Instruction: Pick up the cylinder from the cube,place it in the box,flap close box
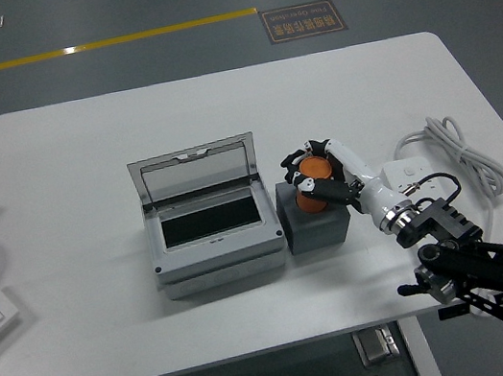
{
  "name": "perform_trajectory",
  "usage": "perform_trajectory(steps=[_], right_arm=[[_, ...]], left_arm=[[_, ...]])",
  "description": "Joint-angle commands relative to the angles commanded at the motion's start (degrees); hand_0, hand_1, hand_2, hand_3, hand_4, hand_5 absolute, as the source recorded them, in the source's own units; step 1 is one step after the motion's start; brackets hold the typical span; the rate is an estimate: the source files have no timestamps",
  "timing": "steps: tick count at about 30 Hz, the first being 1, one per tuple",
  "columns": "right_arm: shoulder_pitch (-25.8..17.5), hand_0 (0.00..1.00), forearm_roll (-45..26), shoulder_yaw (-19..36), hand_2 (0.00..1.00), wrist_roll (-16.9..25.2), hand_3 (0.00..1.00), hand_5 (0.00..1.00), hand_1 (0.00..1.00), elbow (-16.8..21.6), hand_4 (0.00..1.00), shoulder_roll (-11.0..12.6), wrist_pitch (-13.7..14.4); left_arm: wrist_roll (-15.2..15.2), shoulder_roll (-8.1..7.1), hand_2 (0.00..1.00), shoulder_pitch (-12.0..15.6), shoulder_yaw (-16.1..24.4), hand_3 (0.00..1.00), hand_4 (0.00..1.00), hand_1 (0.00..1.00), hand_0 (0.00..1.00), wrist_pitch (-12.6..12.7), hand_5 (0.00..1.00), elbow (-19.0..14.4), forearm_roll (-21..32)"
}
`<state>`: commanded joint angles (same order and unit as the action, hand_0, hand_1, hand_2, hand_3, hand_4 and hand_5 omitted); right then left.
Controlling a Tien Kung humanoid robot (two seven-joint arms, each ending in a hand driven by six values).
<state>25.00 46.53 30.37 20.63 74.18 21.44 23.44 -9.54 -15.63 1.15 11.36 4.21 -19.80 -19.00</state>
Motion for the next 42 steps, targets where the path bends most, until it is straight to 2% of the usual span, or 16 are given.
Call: perform_trajectory(steps=[5,6,9,11,12,16,18,23,24,25,29,30,33,42], right_arm=[[-0.1,0.442,0.2,0.4,0.396,0.2,0.307,0.002,0.42,0.6,0.002,0.0,0.9],[-0.2,0.414,0.2,0.5,0.357,0.3,0.255,0.002,0.369,0.8,0.002,0.0,1.1],[-0.5,0.414,-0.3,1.3,0.357,0.4,0.255,0.002,0.369,1.6,0.002,-0.1,1.5],[-0.8,0.414,-1.8,2.2,0.357,0.6,0.255,0.002,0.369,2.6,0.002,-0.2,1.5],[-0.8,0.361,-2.3,2.5,0.311,0.7,0.217,0.002,0.309,3.1,0.002,-0.2,1.5],[-0.3,0.361,-3.4,3.5,0.311,0.2,0.217,0.002,0.309,6.6,0.002,-0.4,2.0],[0.7,0.333,-2.6,3.5,0.275,-1.0,0.205,0.002,0.274,8.9,0.002,-0.6,2.4],[4.3,0.333,0.2,2.0,0.275,-3.5,0.205,0.002,0.274,12.4,0.002,-2.1,2.8],[5.2,0.26,1.0,1.5,0.232,-3.9,0.193,0.002,0.226,12.6,0.002,-2.6,2.9],[6.2,0.26,2.0,0.9,0.232,-4.4,0.193,0.002,0.226,12.7,0.002,-3.2,3.0],[9.9,0.26,6.9,-1.3,0.232,-8.2,0.193,0.002,0.226,11.9,0.002,-5.4,3.1],[10.8,0.181,8.4,-1.9,0.203,-9.4,0.185,0.002,0.183,11.4,0.002,-6.0,2.8],[13.0,0.181,13.8,-3.3,0.203,-13.4,0.185,0.002,0.183,10.1,0.002,-7.4,1.6],[18.5,0.172,32.7,-8.9,0.209,-27.7,0.178,0.002,0.171,6.9,0.002,-11.9,-6.7]], left_arm=[[0.4,-0.03,0.596,0.0,0.0,0.646,0.741,0.587,0.619,0.4,0.253,0.0,-0.1],[0.4,-0.04,0.595,0.1,0.0,0.646,0.741,0.586,0.618,0.4,0.253,0.0,-0.1],[0.6,-0.08,0.595,0.1,-0.1,0.646,0.741,0.586,0.618,0.5,0.253,0.1,0.0],[0.7,-0.08,0.595,0.2,-0.1,0.646,0.741,0.586,0.618,0.6,0.253,0.1,0.1],[0.7,-0.07,0.593,0.2,-0.1,0.644,0.74,0.582,0.614,0.6,0.254,0.1,0.1],[0.7,0.06,0.593,0.3,-0.1,0.644,0.74,0.582,0.614,0.6,0.254,0.1,0.2],[0.7,0.15,0.589,0.2,0.0,0.642,0.74,0.58,0.613,0.6,0.255,0.2,0.2],[0.6,0.22,0.589,0.2,0.0,0.642,0.74,0.58,0.613,0.7,0.255,0.2,0.3],[0.6,0.21,0.589,0.2,0.0,0.642,0.739,0.58,0.612,0.7,0.256,0.2,0.3],[0.6,0.19,0.589,0.1,0.0,0.642,0.739,0.58,0.612,0.7,0.256,0.2,0.3],[0.6,0.13,0.589,-0.1,0.0,0.642,0.739,0.58,0.612,0.7,0.256,0.2,0.2],[0.6,0.12,0.588,-0.1,-0.1,0.641,0.738,0.579,0.611,0.7,0.258,0.2,0.2],[0.6,0.1,0.588,-0.2,-0.3,0.641,0.738,0.579,0.611,0.7,0.258,0.2,0.4],[-0.1,0.27,0.585,-0.1,-2.6,0.638,0.736,0.577,0.61,0.4,0.259,0.3,2.1]])
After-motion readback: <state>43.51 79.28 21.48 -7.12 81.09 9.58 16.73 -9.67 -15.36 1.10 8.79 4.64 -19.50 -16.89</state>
